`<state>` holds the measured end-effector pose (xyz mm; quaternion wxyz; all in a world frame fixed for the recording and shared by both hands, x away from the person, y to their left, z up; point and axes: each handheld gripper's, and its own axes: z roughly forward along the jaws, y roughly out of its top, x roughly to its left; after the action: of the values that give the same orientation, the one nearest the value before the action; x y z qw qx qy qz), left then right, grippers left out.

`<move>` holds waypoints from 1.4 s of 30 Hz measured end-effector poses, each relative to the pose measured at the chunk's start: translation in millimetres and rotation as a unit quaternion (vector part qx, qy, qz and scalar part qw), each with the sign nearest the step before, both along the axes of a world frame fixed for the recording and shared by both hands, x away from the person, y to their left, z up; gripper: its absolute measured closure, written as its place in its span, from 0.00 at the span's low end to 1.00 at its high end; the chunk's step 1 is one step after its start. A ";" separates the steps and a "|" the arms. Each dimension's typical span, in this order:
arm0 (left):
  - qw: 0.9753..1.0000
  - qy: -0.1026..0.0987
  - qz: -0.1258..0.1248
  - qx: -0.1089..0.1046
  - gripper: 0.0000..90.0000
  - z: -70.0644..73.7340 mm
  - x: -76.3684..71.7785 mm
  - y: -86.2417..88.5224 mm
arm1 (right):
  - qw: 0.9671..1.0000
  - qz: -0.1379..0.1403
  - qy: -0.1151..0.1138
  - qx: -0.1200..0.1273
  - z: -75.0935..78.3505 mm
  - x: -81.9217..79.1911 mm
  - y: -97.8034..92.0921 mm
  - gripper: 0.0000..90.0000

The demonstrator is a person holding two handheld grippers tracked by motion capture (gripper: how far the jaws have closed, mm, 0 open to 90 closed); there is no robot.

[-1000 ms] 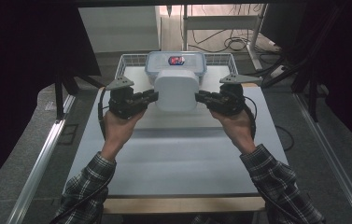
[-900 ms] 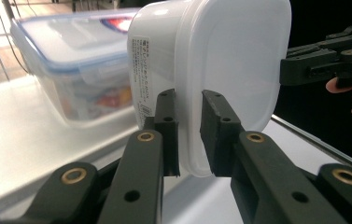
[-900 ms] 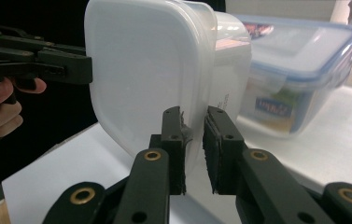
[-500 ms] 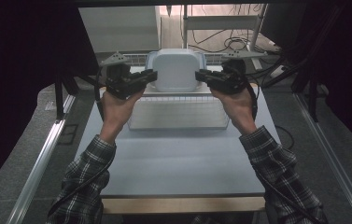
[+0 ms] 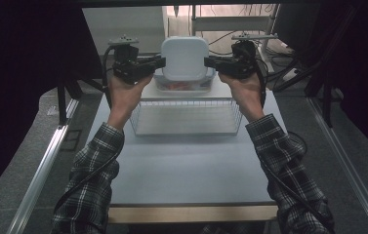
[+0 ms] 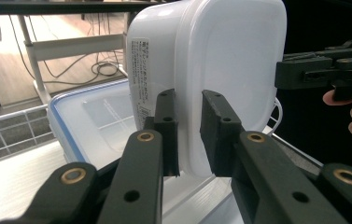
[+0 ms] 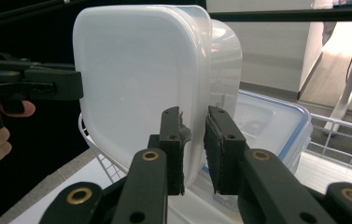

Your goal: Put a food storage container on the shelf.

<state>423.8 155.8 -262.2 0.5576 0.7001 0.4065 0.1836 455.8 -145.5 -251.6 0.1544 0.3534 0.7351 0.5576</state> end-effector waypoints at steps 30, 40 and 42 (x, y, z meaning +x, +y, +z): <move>0.999 0.031 0.022 0.008 0.66 7.6 43.6 -7.7 | 0.999 -0.029 0.012 0.011 4.7 37.9 16.1 0.67; 0.999 0.035 0.037 0.010 0.60 7.9 58.7 -9.8 | 0.998 -0.054 0.016 0.006 5.5 53.9 20.7 0.58; 0.999 0.035 0.035 0.015 0.60 8.9 57.9 -10.3 | 0.998 -0.059 0.012 0.002 5.5 55.9 21.6 0.59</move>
<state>481.7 145.5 -253.3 0.5261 0.6997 0.4469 0.1844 511.7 -123.9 -246.1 0.1772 0.4034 0.7136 0.5447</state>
